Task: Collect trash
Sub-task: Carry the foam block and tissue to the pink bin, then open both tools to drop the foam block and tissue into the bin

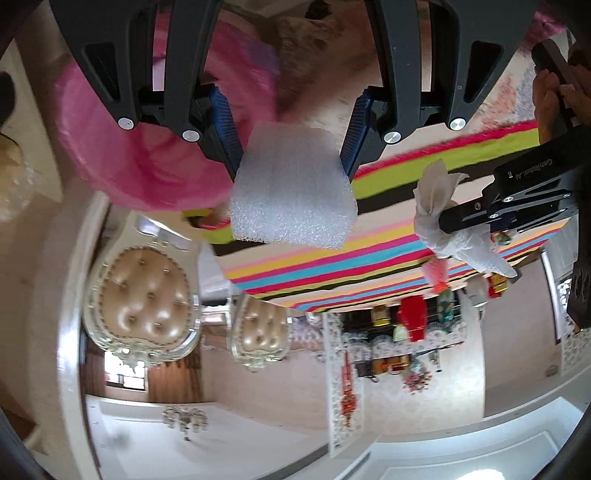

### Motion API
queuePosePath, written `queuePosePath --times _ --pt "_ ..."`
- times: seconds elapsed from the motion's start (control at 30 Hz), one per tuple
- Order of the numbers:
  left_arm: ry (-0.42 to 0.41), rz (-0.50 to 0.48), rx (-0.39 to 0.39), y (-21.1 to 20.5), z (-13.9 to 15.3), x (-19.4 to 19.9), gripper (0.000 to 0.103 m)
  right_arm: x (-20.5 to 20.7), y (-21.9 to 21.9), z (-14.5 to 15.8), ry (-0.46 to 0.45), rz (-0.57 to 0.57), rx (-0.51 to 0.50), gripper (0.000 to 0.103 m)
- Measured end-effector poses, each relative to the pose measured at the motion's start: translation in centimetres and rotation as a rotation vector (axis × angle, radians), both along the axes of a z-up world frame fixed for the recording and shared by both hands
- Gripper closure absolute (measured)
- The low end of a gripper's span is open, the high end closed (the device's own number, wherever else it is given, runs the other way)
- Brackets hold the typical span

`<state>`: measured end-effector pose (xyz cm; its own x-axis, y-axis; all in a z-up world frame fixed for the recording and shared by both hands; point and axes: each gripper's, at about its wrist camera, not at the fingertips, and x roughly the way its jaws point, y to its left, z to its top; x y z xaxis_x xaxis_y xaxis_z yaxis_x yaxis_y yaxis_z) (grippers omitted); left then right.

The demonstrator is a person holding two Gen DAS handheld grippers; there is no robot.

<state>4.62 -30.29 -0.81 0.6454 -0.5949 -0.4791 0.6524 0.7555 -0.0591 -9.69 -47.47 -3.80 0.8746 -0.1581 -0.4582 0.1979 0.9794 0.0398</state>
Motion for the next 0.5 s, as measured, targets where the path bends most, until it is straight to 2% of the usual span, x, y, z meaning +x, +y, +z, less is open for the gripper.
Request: queuePosePath --times 0.27,0.5 --pt "0.019 -0.159 0.019 -6.7 -0.5 -1.5 0.069 -3.6 -6.2 -0.7 0.001 -0.154 0.026 0.052" --pt "0.02 -0.256 0.047 -12.0 -1.9 -2.9 0.069 -5.3 -10.3 -1.4 0.011 -0.224 0.054 0.052"
